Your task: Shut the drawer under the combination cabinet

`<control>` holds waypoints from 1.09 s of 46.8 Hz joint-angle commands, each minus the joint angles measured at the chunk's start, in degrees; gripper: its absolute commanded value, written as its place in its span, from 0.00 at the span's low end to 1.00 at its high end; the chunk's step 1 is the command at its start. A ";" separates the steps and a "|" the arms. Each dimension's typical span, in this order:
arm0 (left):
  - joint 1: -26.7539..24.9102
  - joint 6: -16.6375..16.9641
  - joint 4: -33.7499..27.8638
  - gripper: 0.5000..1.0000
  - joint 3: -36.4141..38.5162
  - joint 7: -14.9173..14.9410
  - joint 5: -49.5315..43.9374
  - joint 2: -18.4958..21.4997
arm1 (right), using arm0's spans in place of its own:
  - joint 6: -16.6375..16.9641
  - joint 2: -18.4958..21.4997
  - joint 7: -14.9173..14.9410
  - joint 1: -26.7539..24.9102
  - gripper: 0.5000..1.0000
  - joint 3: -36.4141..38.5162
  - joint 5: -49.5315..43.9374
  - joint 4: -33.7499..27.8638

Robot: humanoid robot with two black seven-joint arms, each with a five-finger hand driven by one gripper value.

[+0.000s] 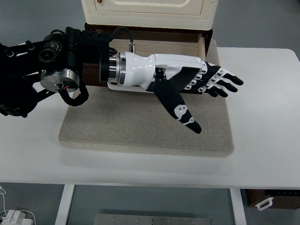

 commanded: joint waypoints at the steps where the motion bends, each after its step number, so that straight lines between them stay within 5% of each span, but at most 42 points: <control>1: 0.09 -1.22 -0.07 1.00 0.53 1.94 2.02 0.09 | -0.02 0.00 0.00 0.01 0.90 0.00 0.00 0.00; 16: 2.47 -7.02 0.37 1.00 3.25 6.68 13.45 0.88 | -0.02 0.00 0.00 0.01 0.90 0.00 0.00 0.00; 27: 2.55 -7.37 2.48 1.00 4.57 10.11 14.77 0.79 | -0.02 0.00 0.00 0.01 0.90 0.00 0.00 0.00; 51: 2.64 -8.43 10.39 1.00 5.01 11.26 17.50 0.18 | -0.02 0.00 0.00 0.01 0.90 0.00 0.00 0.00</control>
